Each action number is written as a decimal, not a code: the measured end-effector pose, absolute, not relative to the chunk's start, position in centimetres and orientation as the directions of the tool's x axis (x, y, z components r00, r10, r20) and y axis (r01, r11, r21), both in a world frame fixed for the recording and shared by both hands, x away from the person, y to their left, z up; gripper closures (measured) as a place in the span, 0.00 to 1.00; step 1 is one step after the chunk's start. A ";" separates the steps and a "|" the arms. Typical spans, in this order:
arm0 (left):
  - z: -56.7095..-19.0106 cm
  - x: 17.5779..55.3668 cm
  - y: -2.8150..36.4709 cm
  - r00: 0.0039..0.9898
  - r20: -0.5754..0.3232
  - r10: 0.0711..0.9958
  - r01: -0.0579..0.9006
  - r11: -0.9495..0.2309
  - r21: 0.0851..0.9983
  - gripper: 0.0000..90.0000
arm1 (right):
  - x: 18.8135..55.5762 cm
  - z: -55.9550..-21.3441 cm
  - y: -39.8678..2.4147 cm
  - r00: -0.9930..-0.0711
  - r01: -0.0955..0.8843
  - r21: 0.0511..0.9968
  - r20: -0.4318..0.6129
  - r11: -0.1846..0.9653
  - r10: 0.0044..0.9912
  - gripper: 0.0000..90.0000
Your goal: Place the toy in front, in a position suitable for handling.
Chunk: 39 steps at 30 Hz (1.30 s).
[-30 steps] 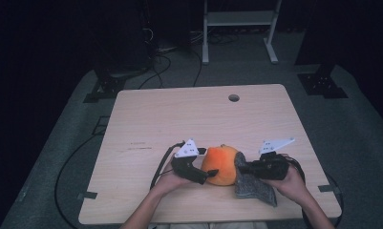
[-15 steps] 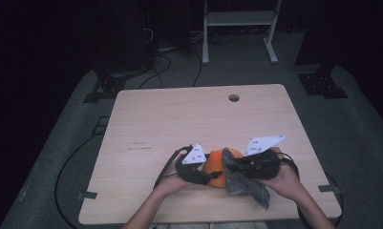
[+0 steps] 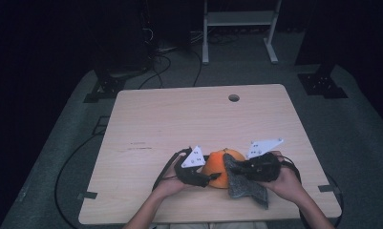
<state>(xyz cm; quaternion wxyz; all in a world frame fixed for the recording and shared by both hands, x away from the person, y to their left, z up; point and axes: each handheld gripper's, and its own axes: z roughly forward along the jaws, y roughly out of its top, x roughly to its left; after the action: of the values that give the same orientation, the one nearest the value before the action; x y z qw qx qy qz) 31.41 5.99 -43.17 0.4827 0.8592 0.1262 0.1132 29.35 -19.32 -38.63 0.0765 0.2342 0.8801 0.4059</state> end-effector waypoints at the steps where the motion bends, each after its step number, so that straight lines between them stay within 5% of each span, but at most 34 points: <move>1: -43.2 31.4 6.0 0.943 0.073 0.325 0.107 -0.504 0.857 0.40 | 29.3 -38.8 -19.7 -0.875 0.360 0.748 0.063 0.557 0.481 0.87; 12: -43.3 31.4 6.1 0.940 0.068 0.334 0.114 -0.497 0.860 0.39 | 28.2 -40.1 -22.5 -0.838 0.424 0.718 0.079 0.552 0.540 0.87; 24: -43.3 30.2 6.2 0.938 0.146 0.314 0.045 -0.528 0.848 0.40 | 29.6 -36.0 -15.2 -0.914 0.271 0.750 0.005 0.604 0.405 0.87; 39: -43.8 30.4 7.1 0.943 0.131 0.306 0.053 -0.529 0.847 0.39 | 30.4 -37.9 -19.2 -0.873 0.365 0.761 0.081 0.536 0.480 0.87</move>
<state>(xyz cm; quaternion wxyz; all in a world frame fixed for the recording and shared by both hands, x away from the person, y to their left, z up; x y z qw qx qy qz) 30.40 7.07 -43.77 0.4743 0.8641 0.1038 0.1330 30.44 -19.24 -37.91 0.0691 0.2418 0.8738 0.4163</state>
